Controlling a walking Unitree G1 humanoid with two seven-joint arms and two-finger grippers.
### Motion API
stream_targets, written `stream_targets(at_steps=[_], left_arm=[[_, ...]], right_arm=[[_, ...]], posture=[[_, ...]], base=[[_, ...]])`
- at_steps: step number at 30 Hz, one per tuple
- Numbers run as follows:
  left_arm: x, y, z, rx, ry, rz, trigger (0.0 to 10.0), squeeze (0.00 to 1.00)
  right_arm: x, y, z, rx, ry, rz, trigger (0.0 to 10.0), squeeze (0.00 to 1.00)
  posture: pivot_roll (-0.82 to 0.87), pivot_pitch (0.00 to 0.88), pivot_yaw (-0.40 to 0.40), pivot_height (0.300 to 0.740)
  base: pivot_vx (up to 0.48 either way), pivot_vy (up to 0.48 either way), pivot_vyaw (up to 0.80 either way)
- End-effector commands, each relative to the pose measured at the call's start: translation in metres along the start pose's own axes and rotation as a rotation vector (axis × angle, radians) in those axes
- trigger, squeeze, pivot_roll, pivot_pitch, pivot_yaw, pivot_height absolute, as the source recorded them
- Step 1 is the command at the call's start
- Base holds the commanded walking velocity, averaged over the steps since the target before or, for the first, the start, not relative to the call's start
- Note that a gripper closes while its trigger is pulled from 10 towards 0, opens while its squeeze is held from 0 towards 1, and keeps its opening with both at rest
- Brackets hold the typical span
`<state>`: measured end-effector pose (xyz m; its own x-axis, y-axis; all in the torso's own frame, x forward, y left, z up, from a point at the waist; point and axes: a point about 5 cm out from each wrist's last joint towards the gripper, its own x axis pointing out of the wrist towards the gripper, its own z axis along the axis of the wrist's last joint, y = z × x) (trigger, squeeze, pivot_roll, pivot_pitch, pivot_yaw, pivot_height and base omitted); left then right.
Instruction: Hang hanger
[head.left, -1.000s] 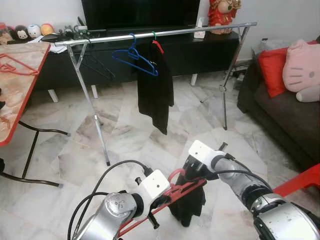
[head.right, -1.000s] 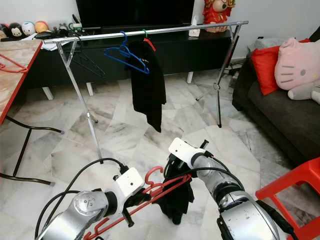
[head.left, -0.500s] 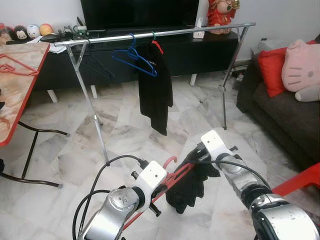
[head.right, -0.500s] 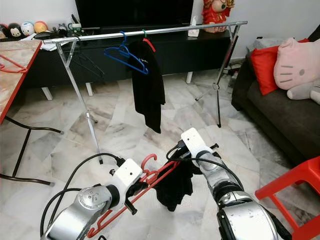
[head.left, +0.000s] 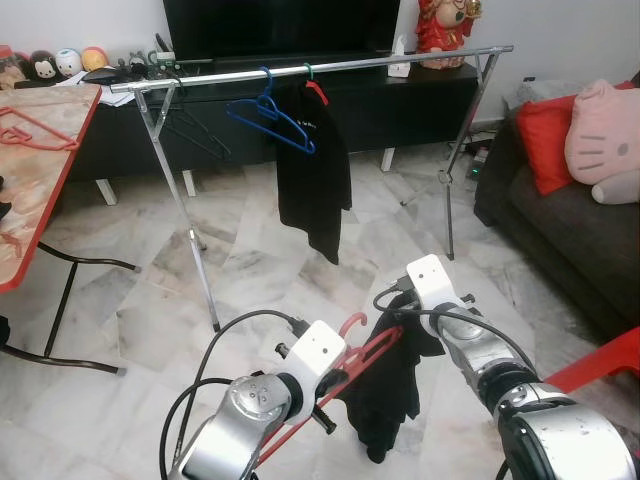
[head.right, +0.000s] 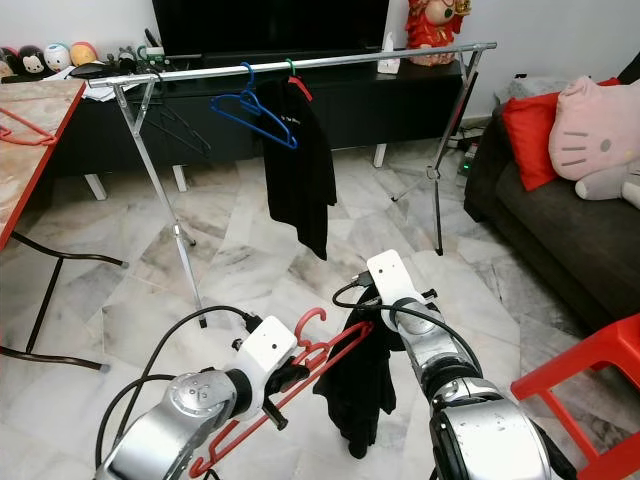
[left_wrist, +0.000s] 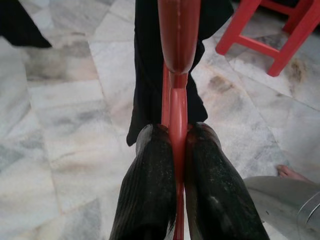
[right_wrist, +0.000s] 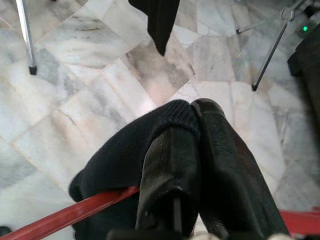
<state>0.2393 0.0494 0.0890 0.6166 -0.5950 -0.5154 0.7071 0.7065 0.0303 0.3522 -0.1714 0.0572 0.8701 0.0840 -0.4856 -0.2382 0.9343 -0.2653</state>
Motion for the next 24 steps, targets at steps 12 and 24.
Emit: stream_targets(at_steps=[12, 24], left_arm=[[0.017, 0.003, 0.020, -0.069, -0.057, 0.065, 10.0, 0.00], [0.018, -0.011, 0.012, -0.105, -0.037, -0.104, 10.0, 0.00]], right_arm=[[0.002, 0.000, 0.018, 0.154, -0.045, -0.016, 10.0, 0.00], [0.003, -0.002, 0.045, 0.036, -0.132, 0.031, 10.0, 0.00]], posture=[[0.10, 0.000, -0.067, 0.716], [0.10, 0.000, -0.068, 0.716]], base=[[0.000, 0.000, 0.00], [0.000, 0.000, 0.00]])
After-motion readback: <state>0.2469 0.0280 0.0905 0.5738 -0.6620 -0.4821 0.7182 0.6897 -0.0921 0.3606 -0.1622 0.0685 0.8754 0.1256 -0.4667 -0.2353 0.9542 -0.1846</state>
